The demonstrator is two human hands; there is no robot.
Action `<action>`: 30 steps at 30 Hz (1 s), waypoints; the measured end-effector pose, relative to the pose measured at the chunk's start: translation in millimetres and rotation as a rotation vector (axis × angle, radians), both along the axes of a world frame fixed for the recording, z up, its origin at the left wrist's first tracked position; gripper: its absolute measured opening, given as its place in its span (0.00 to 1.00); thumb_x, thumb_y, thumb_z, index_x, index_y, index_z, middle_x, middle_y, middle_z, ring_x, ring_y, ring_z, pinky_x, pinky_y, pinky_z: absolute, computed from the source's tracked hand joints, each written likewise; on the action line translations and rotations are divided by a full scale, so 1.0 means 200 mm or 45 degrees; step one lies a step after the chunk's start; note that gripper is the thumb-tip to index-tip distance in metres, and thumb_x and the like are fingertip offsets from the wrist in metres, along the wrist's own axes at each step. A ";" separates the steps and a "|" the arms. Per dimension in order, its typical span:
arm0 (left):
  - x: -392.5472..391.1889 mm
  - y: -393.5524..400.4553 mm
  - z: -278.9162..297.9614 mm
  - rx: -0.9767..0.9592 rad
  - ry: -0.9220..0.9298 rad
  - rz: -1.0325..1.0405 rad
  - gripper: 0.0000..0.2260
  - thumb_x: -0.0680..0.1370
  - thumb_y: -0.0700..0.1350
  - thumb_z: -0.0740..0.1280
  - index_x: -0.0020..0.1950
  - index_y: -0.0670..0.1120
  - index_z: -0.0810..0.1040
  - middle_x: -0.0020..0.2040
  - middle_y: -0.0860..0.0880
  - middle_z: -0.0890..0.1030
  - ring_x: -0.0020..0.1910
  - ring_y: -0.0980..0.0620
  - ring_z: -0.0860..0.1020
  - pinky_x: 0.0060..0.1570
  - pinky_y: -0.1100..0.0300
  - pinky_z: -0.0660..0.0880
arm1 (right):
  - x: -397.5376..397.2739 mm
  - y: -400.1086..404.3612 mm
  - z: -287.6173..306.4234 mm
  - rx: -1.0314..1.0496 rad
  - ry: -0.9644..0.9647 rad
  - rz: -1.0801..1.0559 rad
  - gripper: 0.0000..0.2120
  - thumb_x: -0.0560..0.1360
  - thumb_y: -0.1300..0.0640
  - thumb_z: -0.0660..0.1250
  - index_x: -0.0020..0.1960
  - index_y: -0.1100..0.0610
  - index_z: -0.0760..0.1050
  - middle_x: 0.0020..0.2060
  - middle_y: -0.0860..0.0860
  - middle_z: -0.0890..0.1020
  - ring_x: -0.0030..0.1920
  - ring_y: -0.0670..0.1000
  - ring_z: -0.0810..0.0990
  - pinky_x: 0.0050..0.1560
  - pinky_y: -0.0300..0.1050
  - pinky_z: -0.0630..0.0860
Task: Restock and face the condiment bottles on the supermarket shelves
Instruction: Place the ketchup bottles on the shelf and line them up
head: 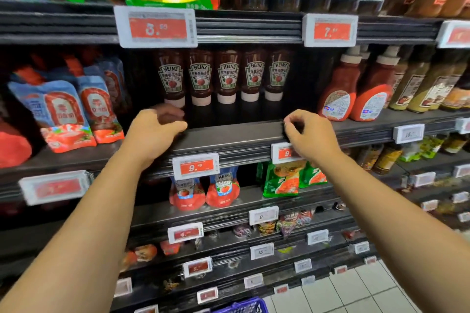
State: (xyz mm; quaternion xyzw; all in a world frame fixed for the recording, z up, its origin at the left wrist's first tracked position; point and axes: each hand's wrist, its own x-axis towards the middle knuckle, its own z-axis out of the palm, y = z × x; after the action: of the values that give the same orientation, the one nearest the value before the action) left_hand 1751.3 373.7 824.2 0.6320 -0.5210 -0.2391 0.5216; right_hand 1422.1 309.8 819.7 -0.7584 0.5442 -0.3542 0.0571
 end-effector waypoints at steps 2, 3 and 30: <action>-0.02 0.13 0.02 -0.067 -0.077 0.008 0.11 0.76 0.37 0.73 0.49 0.54 0.83 0.48 0.50 0.85 0.50 0.55 0.83 0.55 0.59 0.79 | -0.02 0.05 -0.05 -0.120 0.005 0.091 0.07 0.79 0.57 0.66 0.49 0.55 0.83 0.45 0.51 0.85 0.49 0.55 0.81 0.50 0.48 0.74; -0.04 0.20 0.02 -0.111 -0.101 0.011 0.12 0.76 0.36 0.73 0.49 0.54 0.83 0.48 0.52 0.85 0.48 0.58 0.83 0.53 0.64 0.78 | -0.04 0.07 -0.07 -0.176 -0.022 0.124 0.07 0.80 0.59 0.66 0.50 0.57 0.83 0.46 0.53 0.85 0.52 0.56 0.80 0.53 0.49 0.73; -0.81 1.57 -2.58 1.741 0.351 0.228 0.10 0.79 0.33 0.66 0.41 0.45 0.76 0.37 0.42 0.74 0.32 0.49 0.73 0.28 0.64 0.64 | -0.58 1.17 -2.59 1.838 0.145 0.006 0.11 0.76 0.59 0.68 0.57 0.59 0.77 0.50 0.61 0.83 0.50 0.61 0.82 0.54 0.54 0.80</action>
State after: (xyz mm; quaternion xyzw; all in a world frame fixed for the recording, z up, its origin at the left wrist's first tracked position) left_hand 1589.3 687.6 307.9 0.8227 -0.1290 -0.5469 0.0862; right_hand 1306.6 543.2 301.3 -0.5502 0.6428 0.1338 0.5160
